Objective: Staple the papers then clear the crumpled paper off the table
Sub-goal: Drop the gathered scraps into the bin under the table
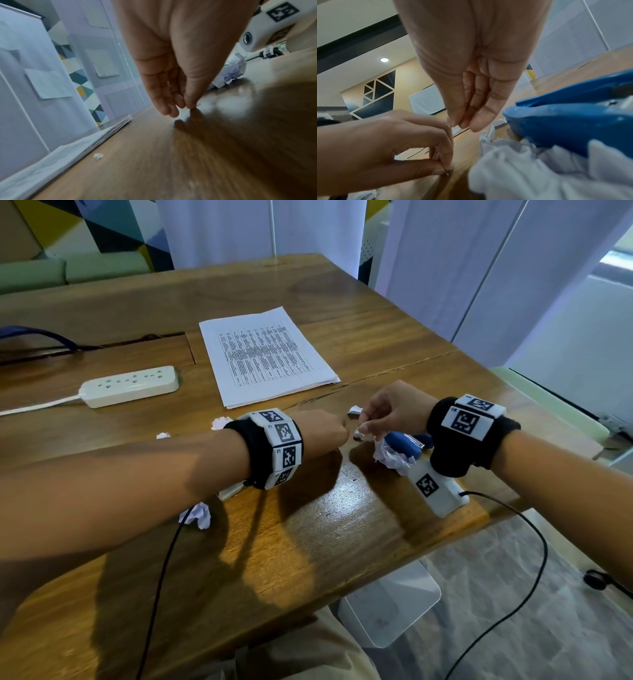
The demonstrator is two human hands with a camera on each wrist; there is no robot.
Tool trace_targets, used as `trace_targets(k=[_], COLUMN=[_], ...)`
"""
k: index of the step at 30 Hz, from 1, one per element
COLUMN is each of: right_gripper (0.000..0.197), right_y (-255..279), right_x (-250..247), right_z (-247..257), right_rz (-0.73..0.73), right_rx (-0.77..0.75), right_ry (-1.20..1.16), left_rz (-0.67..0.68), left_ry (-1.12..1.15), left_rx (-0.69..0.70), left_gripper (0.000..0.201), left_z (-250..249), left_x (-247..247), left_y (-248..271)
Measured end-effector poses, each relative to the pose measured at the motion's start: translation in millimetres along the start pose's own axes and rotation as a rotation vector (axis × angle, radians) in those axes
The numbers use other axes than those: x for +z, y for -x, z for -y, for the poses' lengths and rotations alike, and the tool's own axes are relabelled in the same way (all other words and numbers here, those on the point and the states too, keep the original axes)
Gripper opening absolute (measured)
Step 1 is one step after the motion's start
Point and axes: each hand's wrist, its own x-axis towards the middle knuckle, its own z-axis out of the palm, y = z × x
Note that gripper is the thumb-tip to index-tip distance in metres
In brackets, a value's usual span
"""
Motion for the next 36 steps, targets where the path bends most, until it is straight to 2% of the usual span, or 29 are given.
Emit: trace_targets(k=[6, 10, 14, 17, 22, 27, 32, 36], right_gripper=[0.004, 0.005, 0.005, 0.009, 0.007, 0.007, 0.007, 0.004], right_y=[5, 9, 17, 23, 40, 76, 123, 160], right_x=[2, -1, -9, -12, -12, -7, 4, 24], right_z=[-2, -4, -5, -8, -14, -22, -40, -57], right_rz=[-0.015, -0.051, -0.064, -0.083, -0.113, -0.18, -0.078, -0.04], right_rx=[-0.004, -0.018, -0.017, -0.022, -0.046, -0.081, 0.018, 0.037], right_ry=[-0.011, -0.014, -0.028, -0.031, -0.048, -0.075, -0.076, -0.024], left_rz=[0.044, 0.073, -0.006, -0.085, -0.096, -0.25, -0.366, -0.424], left_ry=[-0.056, 0.108, 0.28, 0.325, 0.422, 0.534, 0.656, 0.742], left_rx=[0.023, -0.077, -0.146, -0.176, -0.246, -0.152, 0.018, 0.104], left_gripper=[0.032, 0.03, 0.028, 0.027, 0.029, 0.025, 0.011, 0.012], left_z=[-5, 0, 14, 25, 32, 17, -28, -71], left_x=[-1, 0, 1, 1, -8, -26, -50, -61], left_y=[4, 1, 8, 19, 33, 40, 32, 23])
